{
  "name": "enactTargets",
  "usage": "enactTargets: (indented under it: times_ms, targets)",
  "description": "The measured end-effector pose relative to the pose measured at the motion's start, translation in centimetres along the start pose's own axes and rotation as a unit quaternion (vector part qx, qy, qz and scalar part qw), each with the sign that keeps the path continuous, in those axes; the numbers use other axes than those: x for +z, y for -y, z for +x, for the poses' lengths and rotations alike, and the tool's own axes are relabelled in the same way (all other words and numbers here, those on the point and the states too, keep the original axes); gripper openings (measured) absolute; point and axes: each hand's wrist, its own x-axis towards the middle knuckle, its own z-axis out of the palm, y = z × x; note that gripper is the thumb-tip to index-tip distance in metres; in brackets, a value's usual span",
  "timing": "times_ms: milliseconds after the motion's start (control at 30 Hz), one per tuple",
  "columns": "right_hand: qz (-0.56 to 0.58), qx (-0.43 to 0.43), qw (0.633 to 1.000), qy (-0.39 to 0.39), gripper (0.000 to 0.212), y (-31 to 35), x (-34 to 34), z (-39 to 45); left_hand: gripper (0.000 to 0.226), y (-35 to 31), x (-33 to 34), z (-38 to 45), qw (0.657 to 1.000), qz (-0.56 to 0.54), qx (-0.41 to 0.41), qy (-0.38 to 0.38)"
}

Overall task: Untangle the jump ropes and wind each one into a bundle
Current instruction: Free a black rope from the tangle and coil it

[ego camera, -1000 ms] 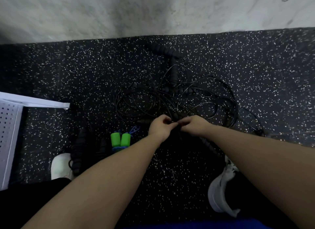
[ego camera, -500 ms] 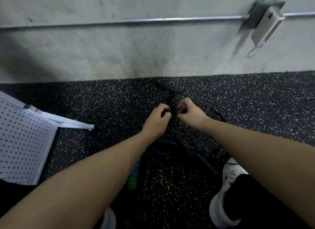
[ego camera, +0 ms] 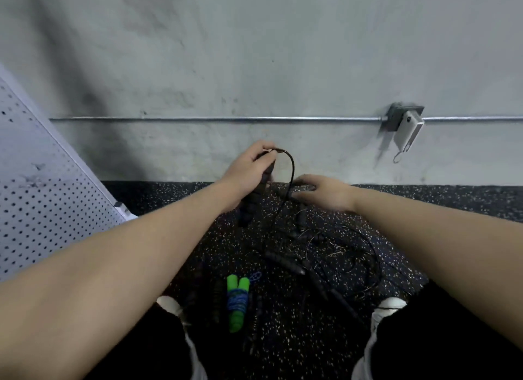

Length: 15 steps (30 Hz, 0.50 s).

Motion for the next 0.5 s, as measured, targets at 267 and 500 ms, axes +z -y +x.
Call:
enactTargets:
  times_ms: [267, 500]
  targets:
    - [0.095, -0.022, 0.995, 0.009, 0.018, 2.7, -0.9, -0.3, 0.016, -1.7, -0.7, 0.5, 0.997, -0.044, 0.030, -0.061]
    - [0.252, -0.017, 0.958, -0.136, 0.015, 2.6, -3.5, 1.5, 0.017, 0.3, -0.4, 1.9, 0.996, -0.007, -0.080, -0.032]
